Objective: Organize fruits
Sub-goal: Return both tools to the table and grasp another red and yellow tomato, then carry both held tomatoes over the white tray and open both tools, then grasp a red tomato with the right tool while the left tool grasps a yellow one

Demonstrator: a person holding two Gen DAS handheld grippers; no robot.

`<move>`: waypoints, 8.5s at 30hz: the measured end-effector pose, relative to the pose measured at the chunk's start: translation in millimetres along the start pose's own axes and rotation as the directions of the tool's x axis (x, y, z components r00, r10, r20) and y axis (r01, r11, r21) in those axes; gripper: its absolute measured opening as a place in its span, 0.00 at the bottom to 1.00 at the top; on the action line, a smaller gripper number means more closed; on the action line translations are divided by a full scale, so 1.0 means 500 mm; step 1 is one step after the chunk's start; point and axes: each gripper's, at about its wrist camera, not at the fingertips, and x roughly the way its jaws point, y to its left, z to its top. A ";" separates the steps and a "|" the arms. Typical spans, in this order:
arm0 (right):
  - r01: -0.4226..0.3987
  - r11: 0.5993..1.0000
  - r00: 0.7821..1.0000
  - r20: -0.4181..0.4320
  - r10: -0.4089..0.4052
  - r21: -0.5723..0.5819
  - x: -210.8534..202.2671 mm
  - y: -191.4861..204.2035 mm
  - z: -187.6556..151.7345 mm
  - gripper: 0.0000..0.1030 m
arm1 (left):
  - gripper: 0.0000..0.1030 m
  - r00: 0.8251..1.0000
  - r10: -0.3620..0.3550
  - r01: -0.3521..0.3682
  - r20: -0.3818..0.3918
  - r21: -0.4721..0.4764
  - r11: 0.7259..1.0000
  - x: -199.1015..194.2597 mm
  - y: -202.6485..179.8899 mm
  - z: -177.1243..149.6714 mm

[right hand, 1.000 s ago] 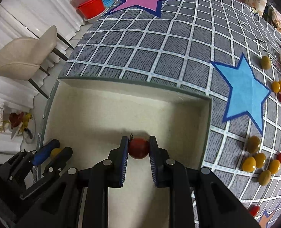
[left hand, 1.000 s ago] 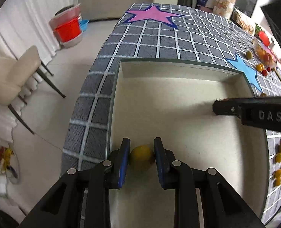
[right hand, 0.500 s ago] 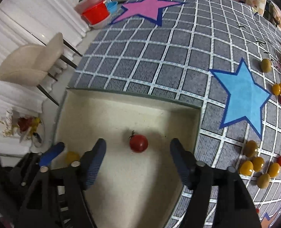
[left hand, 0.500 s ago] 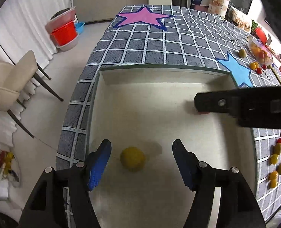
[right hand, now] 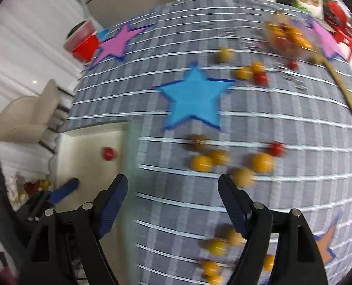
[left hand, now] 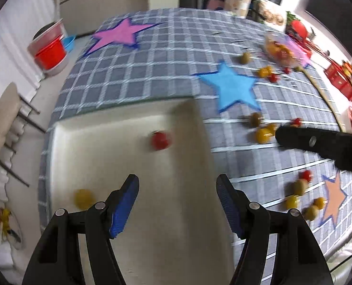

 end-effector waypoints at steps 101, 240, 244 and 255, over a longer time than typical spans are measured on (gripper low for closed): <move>0.098 0.986 0.995 0.001 -0.099 0.137 -0.230 -0.089 -0.127 0.21 | 0.20 0.990 -0.098 0.122 -0.101 0.260 0.958 -0.137 -0.153 -0.029; 0.139 0.950 0.989 0.002 -0.145 -0.280 0.042 -0.135 -0.122 0.27 | 0.50 0.999 0.036 -0.038 0.014 0.195 0.980 0.171 -0.227 0.133; 0.076 0.972 0.996 -0.019 -0.082 -0.221 0.046 -0.149 -0.104 0.20 | 0.22 1.000 -0.020 0.021 -0.007 0.196 0.980 0.169 -0.236 0.131; -0.066 0.997 0.997 -0.047 0.068 0.041 0.019 -0.225 -0.095 0.20 | 0.22 0.992 -0.111 0.116 -0.054 0.088 0.989 0.154 -0.190 0.112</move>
